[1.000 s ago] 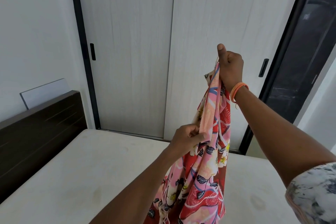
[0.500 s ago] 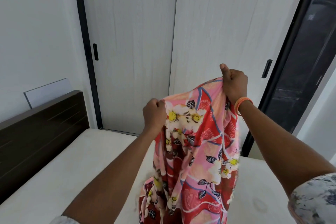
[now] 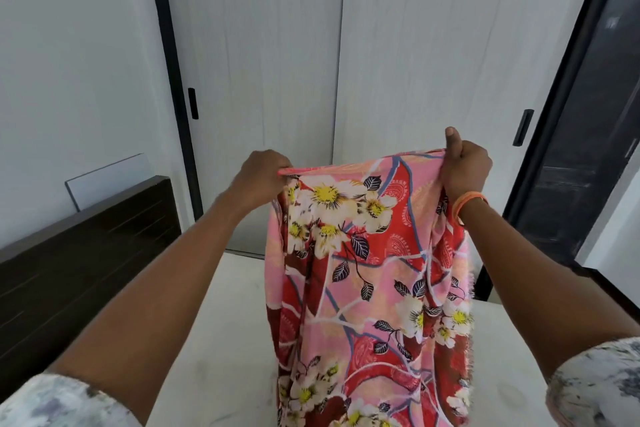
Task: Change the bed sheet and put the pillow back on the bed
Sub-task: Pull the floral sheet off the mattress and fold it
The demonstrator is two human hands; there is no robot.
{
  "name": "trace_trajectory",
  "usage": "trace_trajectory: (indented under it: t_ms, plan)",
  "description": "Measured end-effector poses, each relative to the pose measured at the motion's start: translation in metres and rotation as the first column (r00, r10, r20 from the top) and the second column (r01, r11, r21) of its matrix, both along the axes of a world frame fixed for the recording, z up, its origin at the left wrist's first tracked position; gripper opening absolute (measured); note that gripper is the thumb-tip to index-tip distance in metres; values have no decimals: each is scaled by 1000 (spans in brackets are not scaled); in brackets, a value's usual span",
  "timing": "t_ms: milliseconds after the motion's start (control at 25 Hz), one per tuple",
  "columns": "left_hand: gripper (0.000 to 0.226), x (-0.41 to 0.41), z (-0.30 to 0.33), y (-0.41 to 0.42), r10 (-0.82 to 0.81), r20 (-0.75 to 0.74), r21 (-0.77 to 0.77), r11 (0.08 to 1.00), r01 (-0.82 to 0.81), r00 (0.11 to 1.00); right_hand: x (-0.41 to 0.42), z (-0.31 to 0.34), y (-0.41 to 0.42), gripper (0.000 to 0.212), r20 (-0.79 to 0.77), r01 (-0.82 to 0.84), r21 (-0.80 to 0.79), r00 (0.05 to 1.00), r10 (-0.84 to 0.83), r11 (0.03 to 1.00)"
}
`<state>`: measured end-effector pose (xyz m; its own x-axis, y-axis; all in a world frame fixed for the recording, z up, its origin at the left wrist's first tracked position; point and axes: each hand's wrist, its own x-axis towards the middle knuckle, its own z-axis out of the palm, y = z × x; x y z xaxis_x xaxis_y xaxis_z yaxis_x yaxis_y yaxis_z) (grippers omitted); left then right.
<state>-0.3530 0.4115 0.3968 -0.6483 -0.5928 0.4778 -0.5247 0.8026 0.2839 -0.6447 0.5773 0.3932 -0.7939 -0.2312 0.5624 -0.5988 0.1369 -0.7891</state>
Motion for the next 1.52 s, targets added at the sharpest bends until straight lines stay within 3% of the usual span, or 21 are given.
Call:
trace_trajectory:
  t_ms: [80,160,200,240,280,360,400,440,480,520,560,640,680,800,880,1000,1120,1240,1320,1400,1520]
  plan:
    - [12,-6,-20,-2,104,-201,241,969,-53,974,1,-1,-4,64,13,-2,-1,1000,2,1000]
    - [15,-8,-25,-4,234,-399,621,780,73,886,-1,-4,-6,64,18,-3,1,1000,2,1000]
    - [20,-8,-25,-6,279,-422,698,707,112,863,-3,-6,-7,63,7,0,10,1000,0,1000]
    - [23,-7,-24,-8,282,-400,683,727,78,872,-4,-8,-6,62,-16,8,31,1000,-7,1000]
    - [25,-5,-22,-10,253,-345,570,822,-12,904,-5,-9,-6,61,-42,23,58,999,-20,998]
    - [22,-1,-18,-9,215,-256,230,960,-156,942,-6,-11,-8,57,-79,74,107,995,-66,991]
    - [20,-1,-16,-5,212,-251,159,971,-176,944,-6,-12,-10,55,-82,95,113,993,-86,989]
    - [22,-2,-16,-4,228,-244,184,965,-186,943,-7,-13,-12,55,-70,104,105,993,-97,989]
    - [25,-4,-14,-3,251,-268,324,933,-158,930,-7,-14,-14,56,-43,107,83,994,-104,991]
    - [28,-7,-11,2,279,-316,553,831,-63,907,-8,-15,-16,56,-3,106,58,994,-106,993]
    - [31,-10,-10,8,299,-366,752,653,90,881,-9,-16,-17,57,42,105,36,993,-106,994]
    - [25,-15,-8,23,331,-414,887,356,294,848,-3,-17,-21,58,111,82,10,990,-82,997]
    - [19,-19,-7,29,319,-447,885,297,360,836,7,-16,-25,59,110,43,-17,993,-41,999]
    - [10,-42,4,55,133,-582,780,373,503,802,72,-13,-45,62,-51,-260,-84,965,256,962]
    - [11,-54,14,70,29,-645,712,385,587,764,116,-15,-53,44,-163,-485,-18,864,476,874]
    - [22,-49,22,69,-97,-638,715,294,635,764,138,-11,-53,43,-72,-700,-151,712,698,699]
    - [18,-36,17,59,-167,-618,734,229,640,768,126,-13,-51,53,-118,-774,-93,633,765,626]
    - [13,-33,7,61,-173,-588,718,337,608,790,118,-11,-50,58,-326,-647,182,671,666,740]
    - [15,-30,2,58,-165,-530,669,522,530,832,112,-3,-46,57,-595,-299,389,640,485,871]
    - [22,-25,0,52,-165,-491,582,669,463,855,107,7,-40,60,-758,-83,390,537,371,917]
    - [11,-22,-8,48,-157,-445,408,841,356,881,105,22,-35,65,-749,-55,325,594,292,944]
